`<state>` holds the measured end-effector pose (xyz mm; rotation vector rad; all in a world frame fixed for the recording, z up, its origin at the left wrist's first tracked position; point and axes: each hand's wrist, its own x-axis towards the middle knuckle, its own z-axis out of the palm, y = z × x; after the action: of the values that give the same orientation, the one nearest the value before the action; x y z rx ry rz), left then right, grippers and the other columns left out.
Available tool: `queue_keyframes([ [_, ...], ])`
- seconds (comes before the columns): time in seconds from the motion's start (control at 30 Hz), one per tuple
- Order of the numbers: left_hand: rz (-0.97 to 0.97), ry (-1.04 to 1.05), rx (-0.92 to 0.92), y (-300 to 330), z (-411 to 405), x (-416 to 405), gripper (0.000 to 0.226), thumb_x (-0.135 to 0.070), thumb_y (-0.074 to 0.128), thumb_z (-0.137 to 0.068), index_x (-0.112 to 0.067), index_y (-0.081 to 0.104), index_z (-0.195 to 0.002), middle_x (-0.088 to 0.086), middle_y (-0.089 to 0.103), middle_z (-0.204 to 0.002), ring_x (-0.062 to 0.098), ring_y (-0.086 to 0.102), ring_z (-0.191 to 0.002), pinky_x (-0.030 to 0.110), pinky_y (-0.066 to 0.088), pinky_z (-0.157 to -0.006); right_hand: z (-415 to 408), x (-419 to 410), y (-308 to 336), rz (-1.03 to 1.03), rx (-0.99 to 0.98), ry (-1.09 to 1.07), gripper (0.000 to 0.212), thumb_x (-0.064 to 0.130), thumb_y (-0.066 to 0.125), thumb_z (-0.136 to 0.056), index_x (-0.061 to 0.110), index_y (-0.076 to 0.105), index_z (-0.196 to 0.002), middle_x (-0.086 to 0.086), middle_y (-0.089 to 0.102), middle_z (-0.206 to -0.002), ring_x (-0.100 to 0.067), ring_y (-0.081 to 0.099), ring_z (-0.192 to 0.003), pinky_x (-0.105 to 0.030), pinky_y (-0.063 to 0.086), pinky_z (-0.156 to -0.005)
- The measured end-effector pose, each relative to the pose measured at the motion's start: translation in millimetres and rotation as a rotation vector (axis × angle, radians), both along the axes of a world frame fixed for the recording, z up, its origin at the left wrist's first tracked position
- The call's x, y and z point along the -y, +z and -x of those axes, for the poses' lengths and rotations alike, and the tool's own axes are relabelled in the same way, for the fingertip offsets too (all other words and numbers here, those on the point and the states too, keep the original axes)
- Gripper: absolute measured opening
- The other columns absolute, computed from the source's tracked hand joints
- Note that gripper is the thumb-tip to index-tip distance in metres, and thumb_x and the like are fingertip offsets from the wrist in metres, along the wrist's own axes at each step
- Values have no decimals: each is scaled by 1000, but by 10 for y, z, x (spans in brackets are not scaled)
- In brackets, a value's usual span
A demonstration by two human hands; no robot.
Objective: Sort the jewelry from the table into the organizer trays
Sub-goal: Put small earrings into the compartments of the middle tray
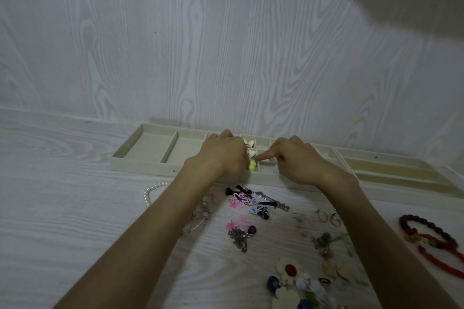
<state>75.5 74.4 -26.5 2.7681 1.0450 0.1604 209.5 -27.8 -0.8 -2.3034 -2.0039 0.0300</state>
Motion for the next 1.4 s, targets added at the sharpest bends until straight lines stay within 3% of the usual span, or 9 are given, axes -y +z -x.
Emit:
queue_keyframes([
  [0.23, 152, 0, 29, 52, 72, -58, 39, -28, 44, -81, -35, 69, -111, 4, 50, -134, 31, 43, -123, 45, 37, -103, 9, -21, -44, -22, -5, -27, 63, -6, 33, -90, 42, 59, -121, -3, 53, -129, -25, 40, -112, -30, 26, -80],
  [0.4, 156, -52, 124, 89, 94, -55, 36, -16, 47, -86, -35, 73, -101, 2, 57, -131, 22, 40, -129, 44, 36, -105, 1, -15, -47, -39, -16, -27, 63, -6, 32, -89, 42, 61, -119, -4, 54, -130, -24, 40, -109, -31, 25, -79],
  [0.6, 199, -70, 127, 63, 43, -16, 33, -29, 43, -76, -54, 65, -72, 2, 58, -129, 20, 44, -127, 46, 39, -102, 4, -21, -53, -44, -18, -30, 63, -6, 33, -88, 40, 61, -120, -5, 55, -130, -23, 43, -104, -31, 25, -78],
  [0.73, 188, -87, 157, 43, 53, -43, 40, -11, 46, -83, -38, 74, -94, -3, 58, -132, 20, 42, -128, 45, 36, -104, 10, -31, -63, -59, -43, -36, 60, -5, 34, -88, 39, 63, -117, -6, 58, -127, -23, 45, -102, -32, 26, -78],
  [0.83, 208, -88, 195, 27, 63, -62, 45, -7, 45, -81, -38, 75, -93, -1, 60, -129, 21, 45, -125, 44, 38, -103, 8, -29, -74, -106, -93, -48, 56, -4, 35, -88, 35, 67, -113, -8, 60, -124, -26, 48, -104, -36, 32, -83],
  [0.97, 247, -74, 249, -15, 64, -93, 46, -5, 44, -80, -38, 75, -89, -1, 62, -127, 22, 48, -123, 43, 40, -103, 22, -15, -63, -145, -136, -73, 51, -3, 37, -89, 31, 69, -108, -14, 66, -112, -16, 38, -68, -32, 32, -77],
  [1.17, 294, -63, 264, -23, 77, -113, 44, -16, 40, -72, -40, 75, -82, -1, 64, -124, 23, 51, -121, 44, 41, -103, -10, -20, -59, -141, -168, -91, 48, -2, 38, -90, 29, 70, -107, -4, 68, -87, 2, 20, -55, -30, 33, -68],
  [1.3, 301, -41, 297, -14, 100, -129, 53, -3, 42, -78, -46, 67, -62, -3, 64, -124, 22, 52, -119, 43, 42, -102, -31, -37, -79, -127, -170, -90, 47, -1, 39, -90, 31, 70, -105, -5, 65, -120, 2, 21, -56, -22, 24, -57],
  [1.4, 305, -51, 297, -22, 99, -133, 53, -2, 43, -79, -45, 68, -61, -4, 64, -123, 22, 52, -120, 43, 41, -103, -21, -38, -88, -125, -168, -89, 48, -1, 38, -89, 32, 70, -106, -3, 61, -128, 2, 21, -56, -28, 27, -72],
])
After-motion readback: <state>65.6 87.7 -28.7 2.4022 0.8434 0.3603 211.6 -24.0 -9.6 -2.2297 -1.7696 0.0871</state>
